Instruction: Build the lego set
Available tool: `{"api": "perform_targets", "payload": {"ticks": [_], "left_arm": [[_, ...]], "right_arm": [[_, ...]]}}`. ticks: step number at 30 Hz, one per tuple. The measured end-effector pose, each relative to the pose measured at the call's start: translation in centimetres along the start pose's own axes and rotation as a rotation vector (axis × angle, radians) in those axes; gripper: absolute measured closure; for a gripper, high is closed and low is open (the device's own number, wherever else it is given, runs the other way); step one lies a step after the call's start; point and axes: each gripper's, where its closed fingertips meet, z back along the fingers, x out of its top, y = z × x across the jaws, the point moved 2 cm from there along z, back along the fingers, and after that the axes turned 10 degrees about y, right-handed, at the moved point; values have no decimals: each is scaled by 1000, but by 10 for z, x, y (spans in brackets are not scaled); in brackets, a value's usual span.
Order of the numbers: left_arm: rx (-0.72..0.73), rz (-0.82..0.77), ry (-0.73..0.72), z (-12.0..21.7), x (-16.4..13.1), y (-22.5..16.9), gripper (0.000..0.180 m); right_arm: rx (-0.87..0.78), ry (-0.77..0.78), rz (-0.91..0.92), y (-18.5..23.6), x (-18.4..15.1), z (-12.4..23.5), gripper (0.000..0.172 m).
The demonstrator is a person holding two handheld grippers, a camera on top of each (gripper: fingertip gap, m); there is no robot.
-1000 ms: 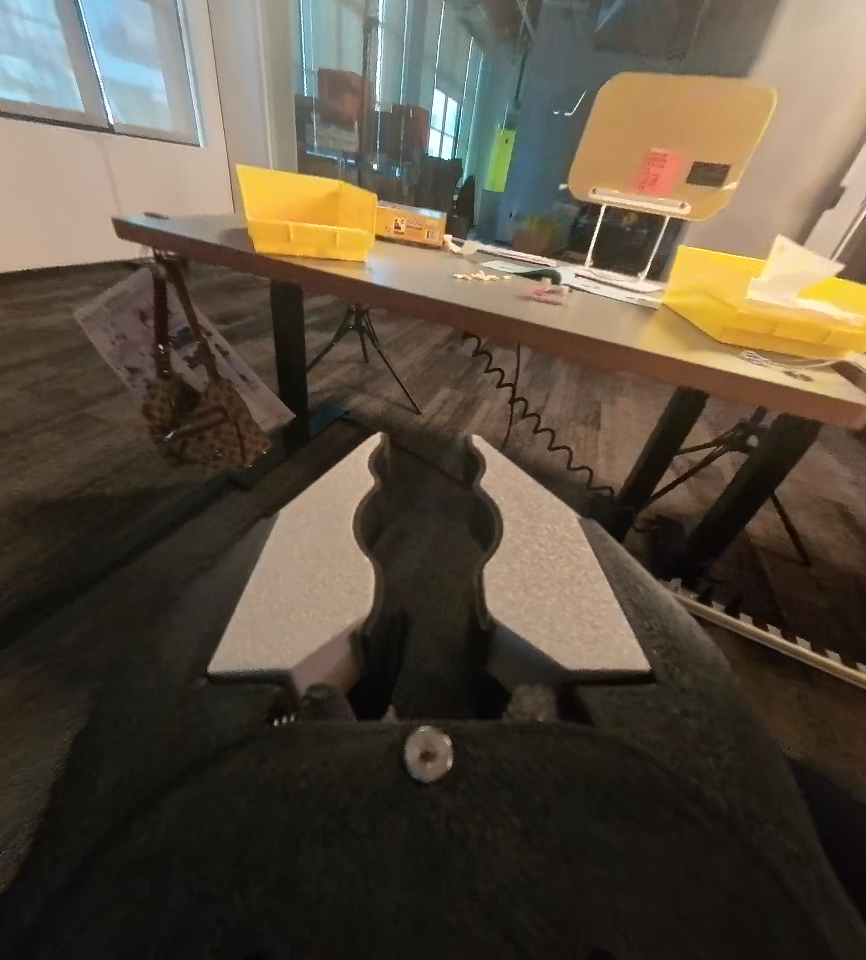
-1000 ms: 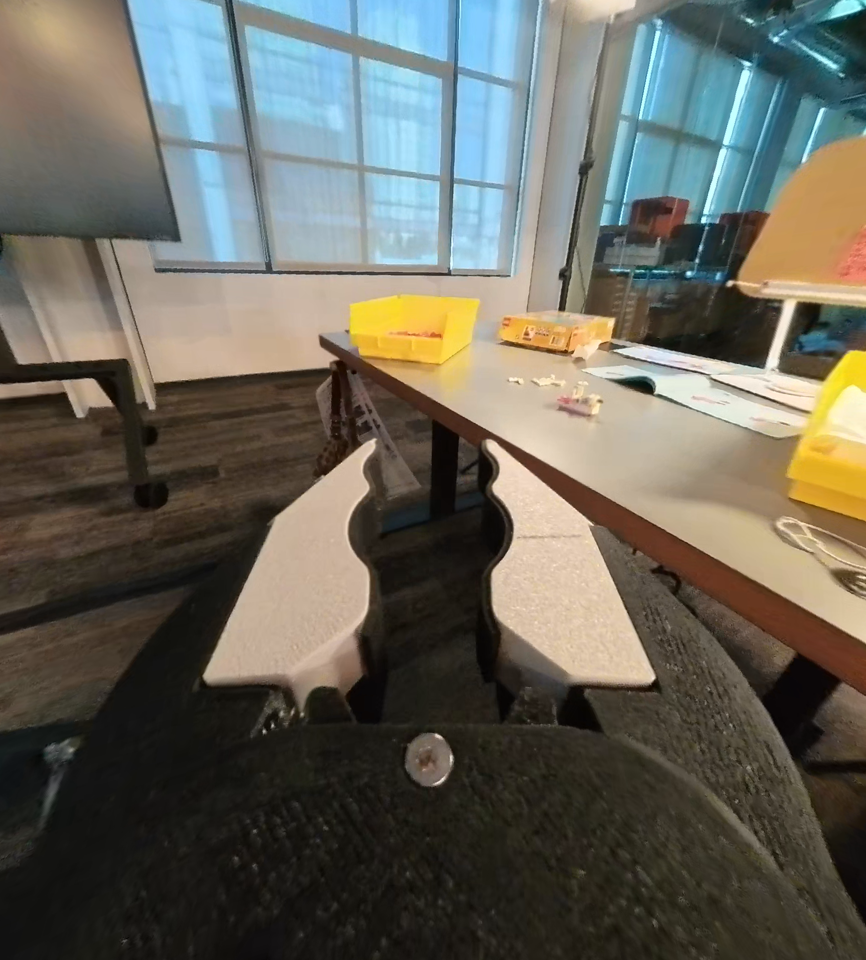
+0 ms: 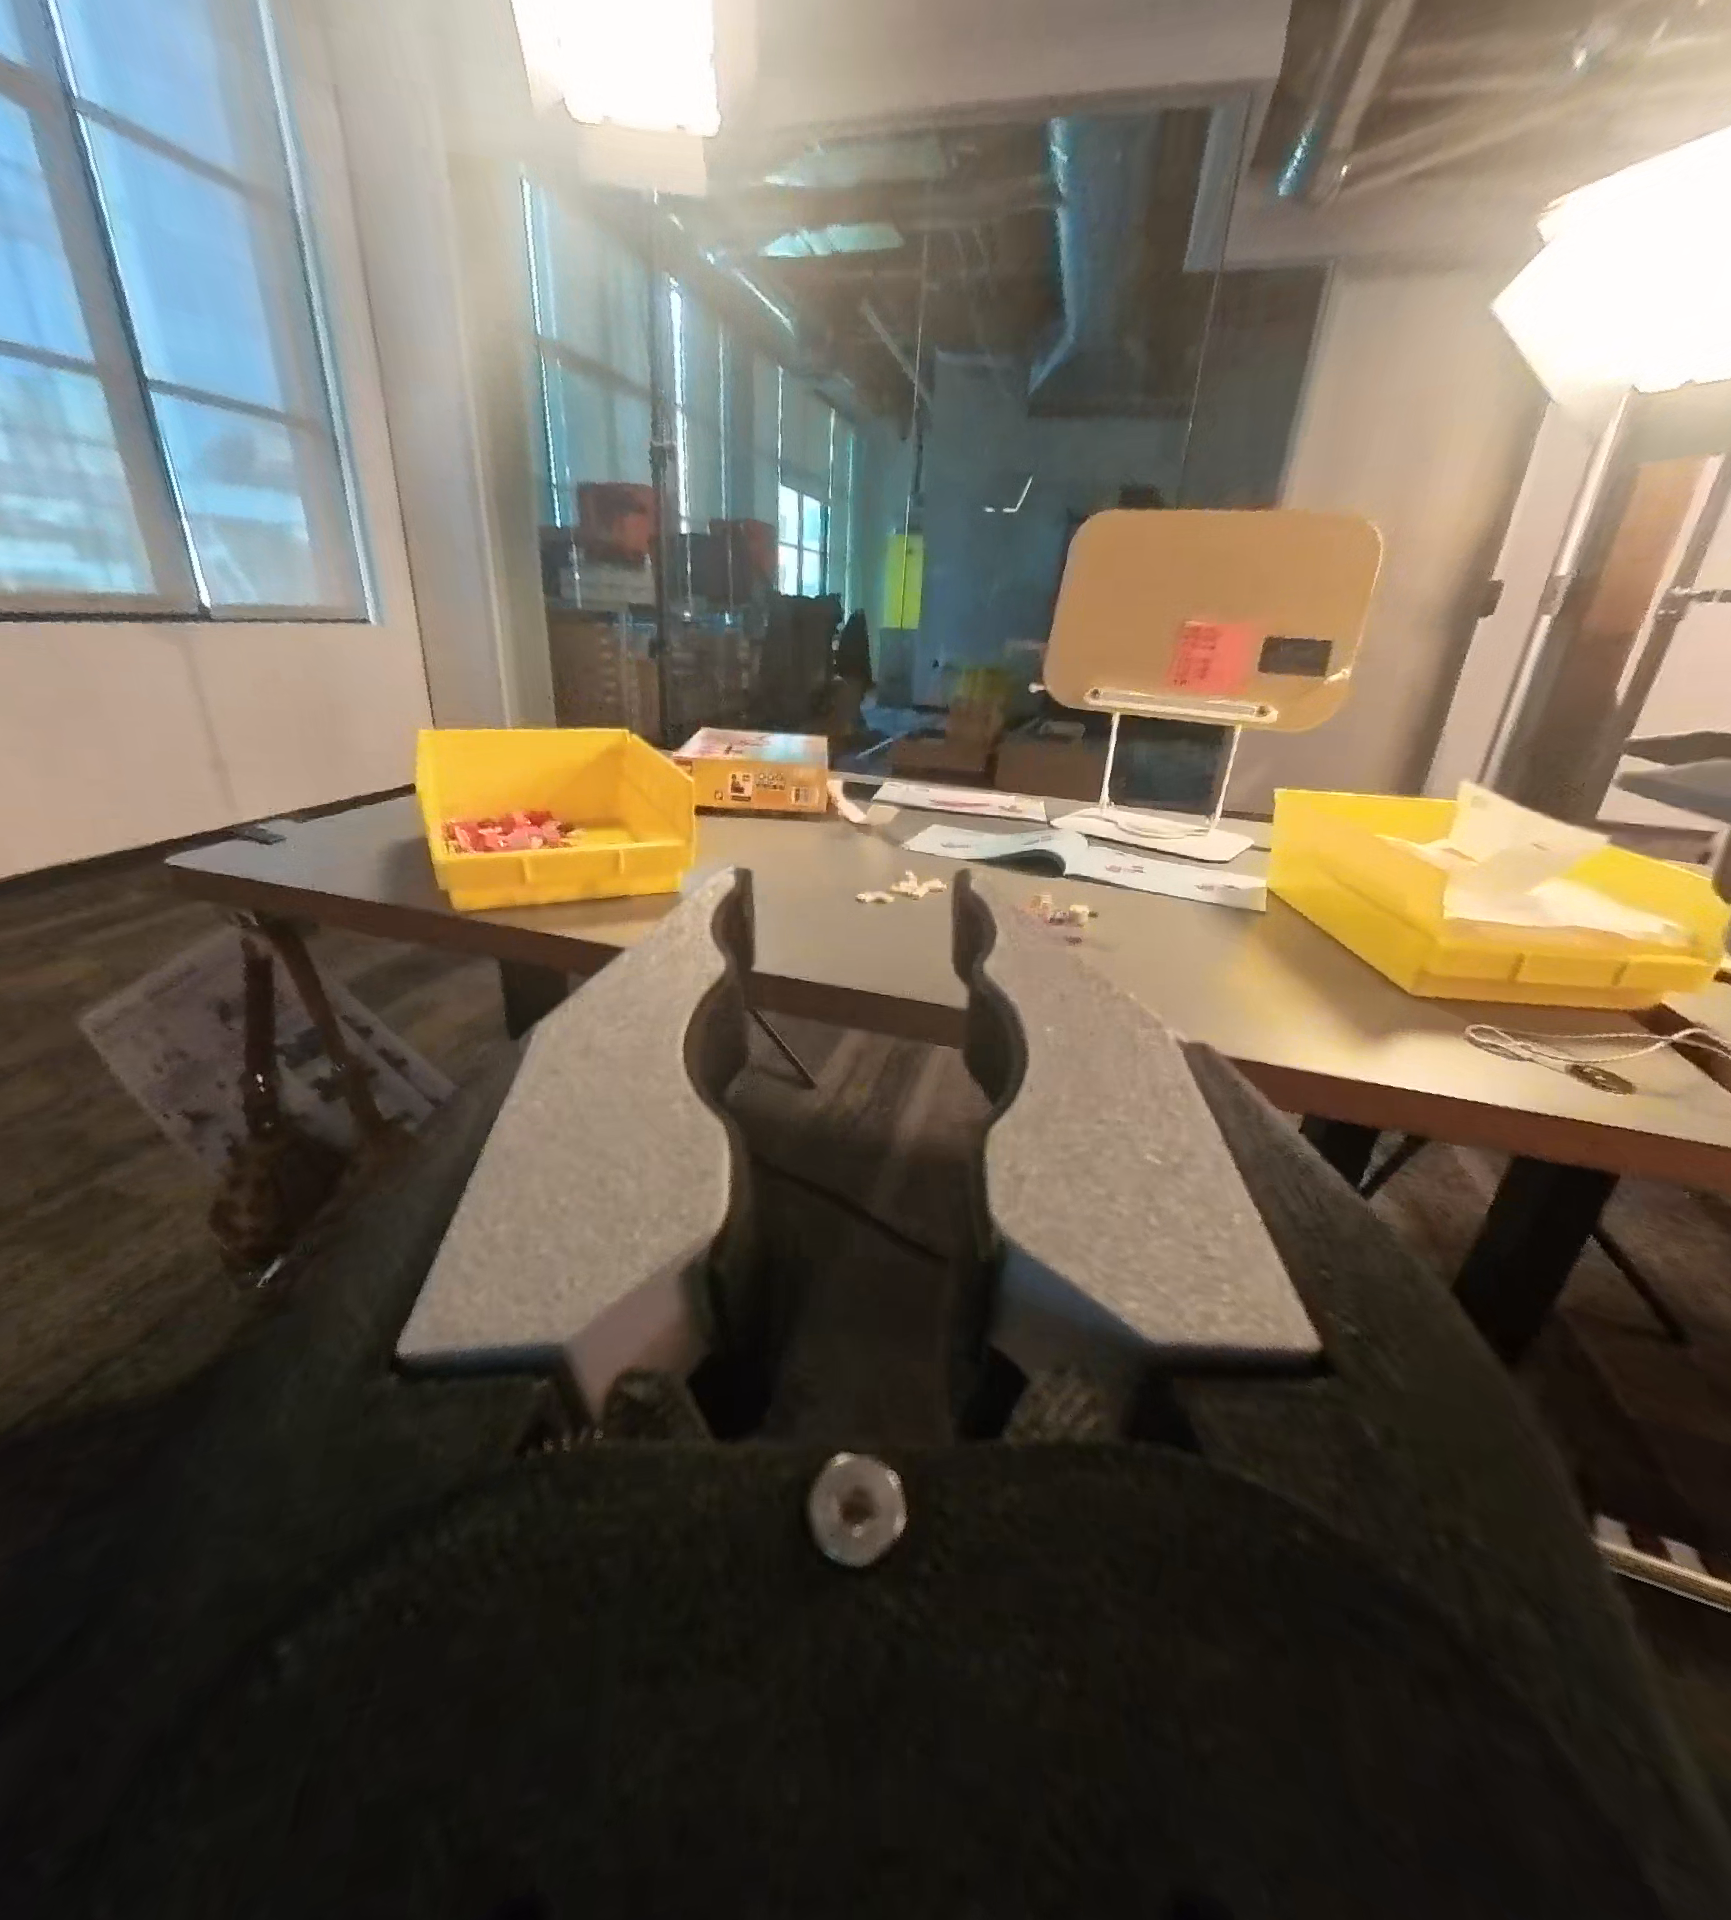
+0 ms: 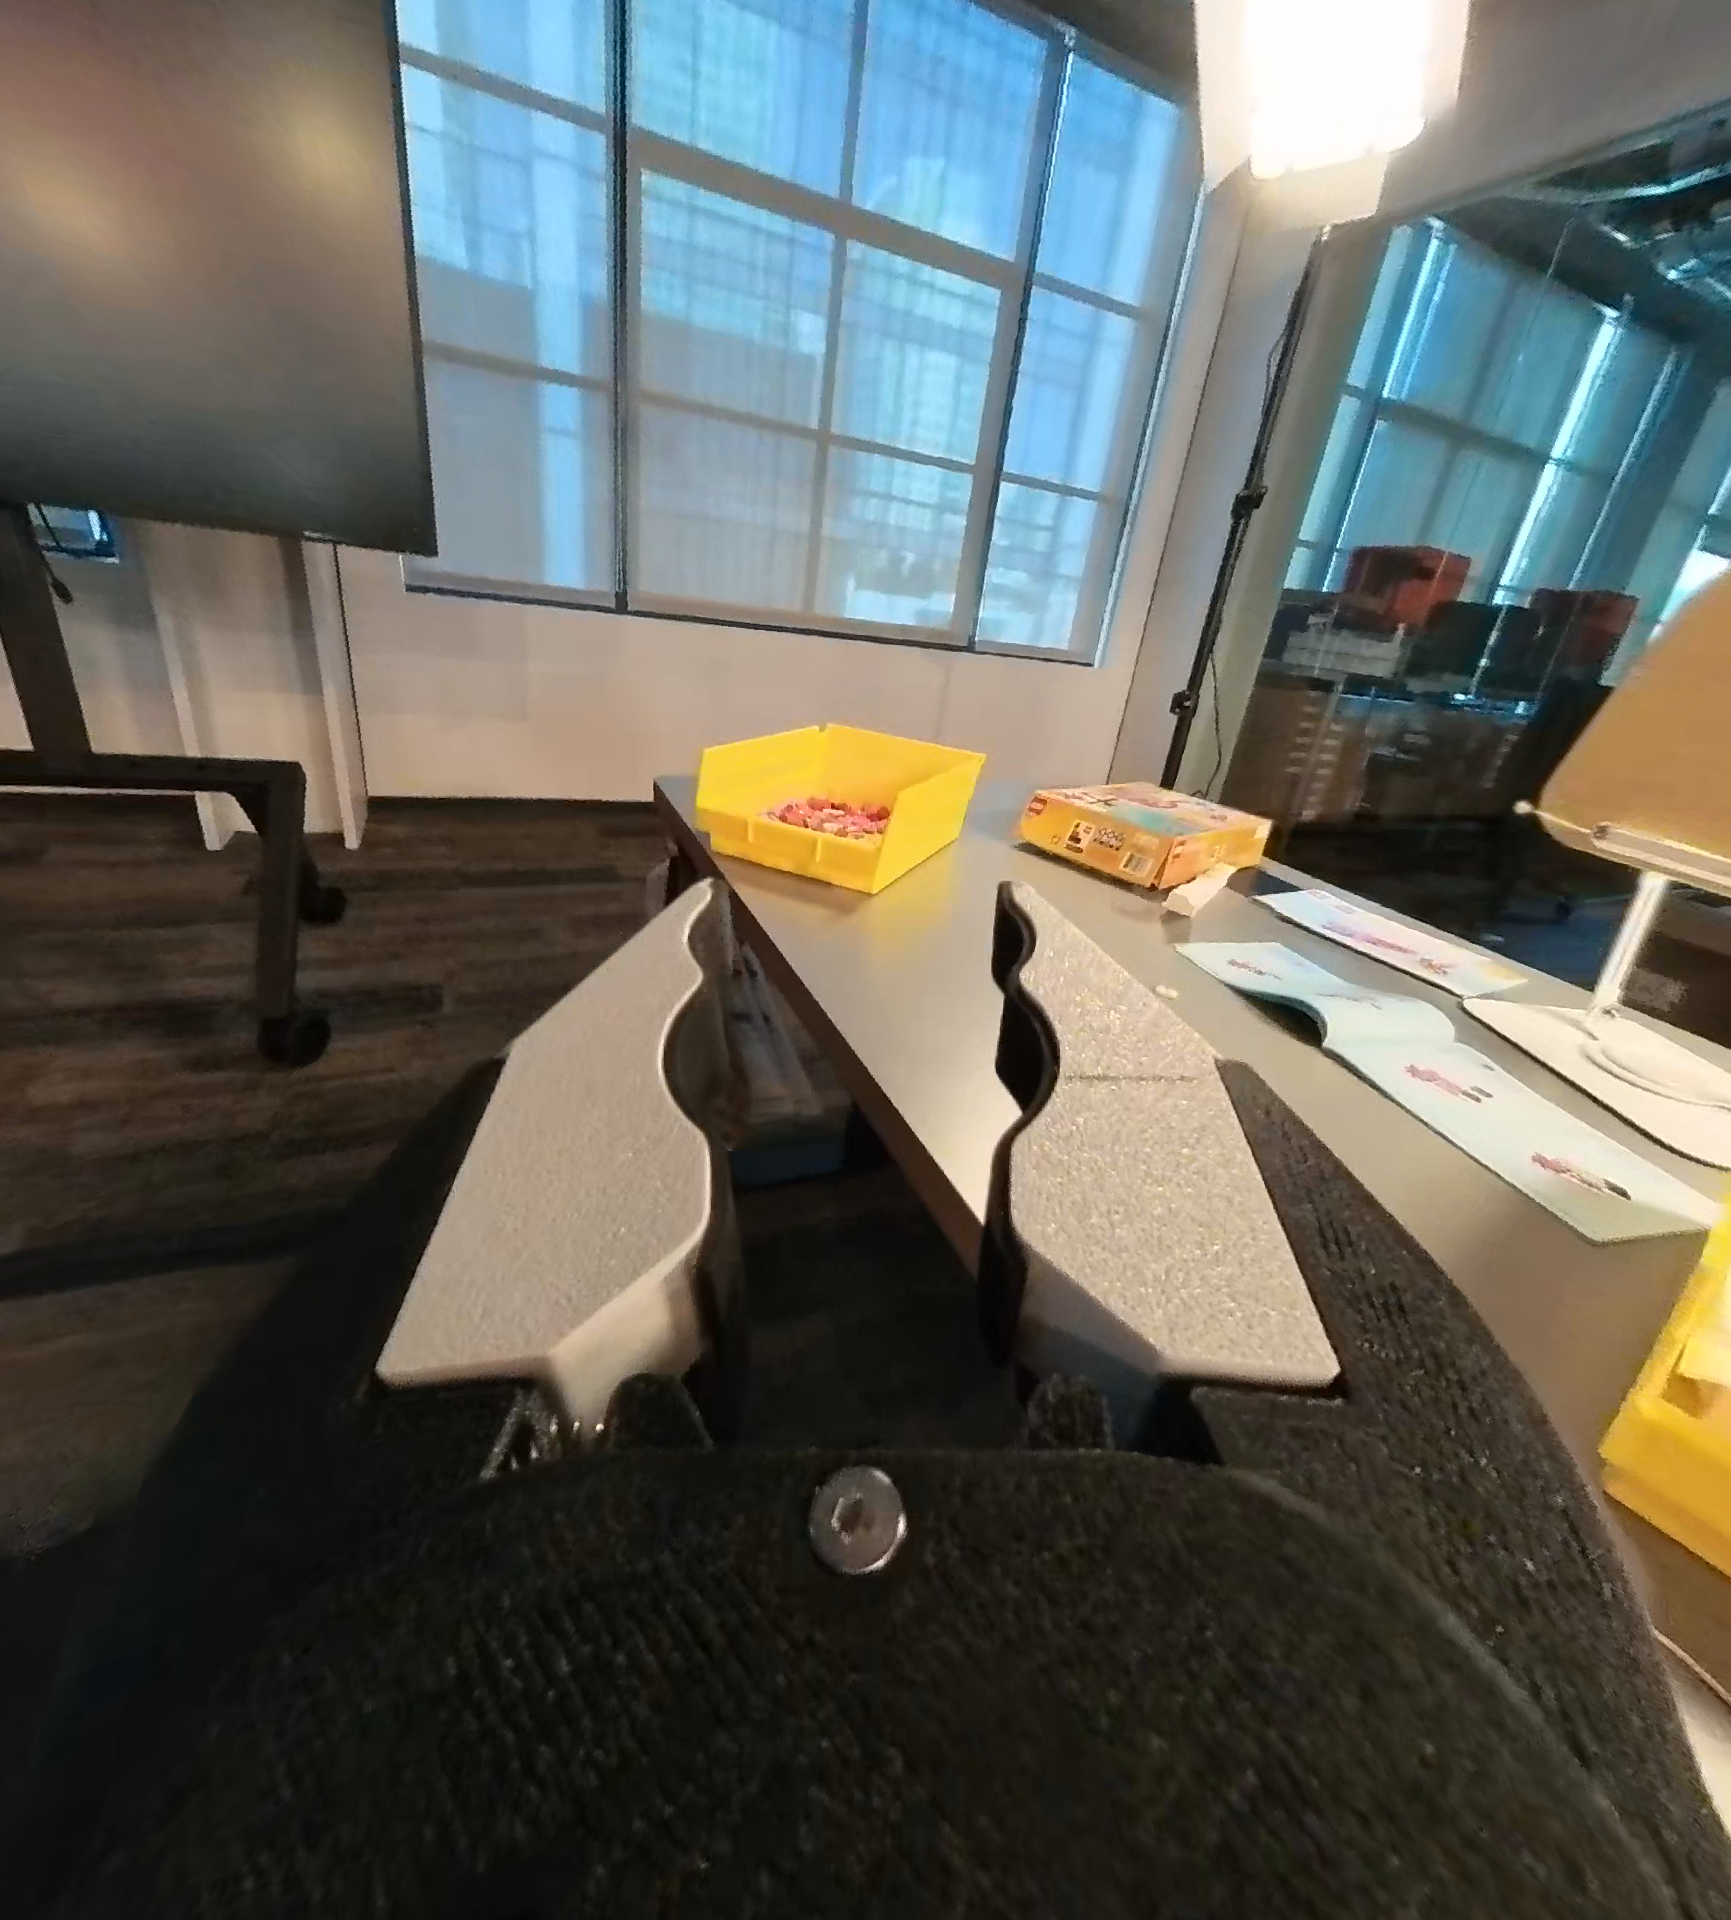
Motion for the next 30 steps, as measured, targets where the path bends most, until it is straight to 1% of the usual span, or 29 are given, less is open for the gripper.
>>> {"api": "perform_targets", "payload": {"ticks": [3,7,9,11,13,15,17,19,21,22,23,24,26,30], "left_arm": [[7,-13,39,0,-10,-4,142],[14,-19,116,-13,-50,2,141],[16,12,128,-25,-73,11,143],[-3,65,153,-43,-96,21,143],[-21,104,180,-67,-118,33,142],[-31,108,179,-96,-134,48,141],[-60,79,158,-131,-143,62,141],[-92,50,157,-170,-149,78,140],[-131,44,152,-209,-149,91,137],[-149,43,148,-226,-148,97,136],[-161,40,144,-242,-145,102,135],[-167,36,138,-256,-142,106,135],[-169,36,118,-276,-135,113,135],[-153,50,107,-305,-127,125,136]], "right_arm": [[-2,-11,-31,-2,-8,-3,122],[5,39,-47,3,-45,-24,122],[-8,75,-41,1,-68,-41,124],[-18,111,-44,-4,-89,-61,125],[-71,115,-23,-17,-106,-83,121],[-132,95,33,-33,-118,-106,121],[-157,79,65,-48,-125,-133,121],[-161,61,78,-63,-126,-163,121],[-164,54,86,-78,-123,-191,121],[-134,63,33,-82,-120,-204,121],[-71,57,-37,-82,-115,-215,118],[-42,29,-58,-86,-108,-225,112],[-122,16,-9,-110,-97,-237,111],[-160,-39,-8,-145,-66,-252,119]]}}
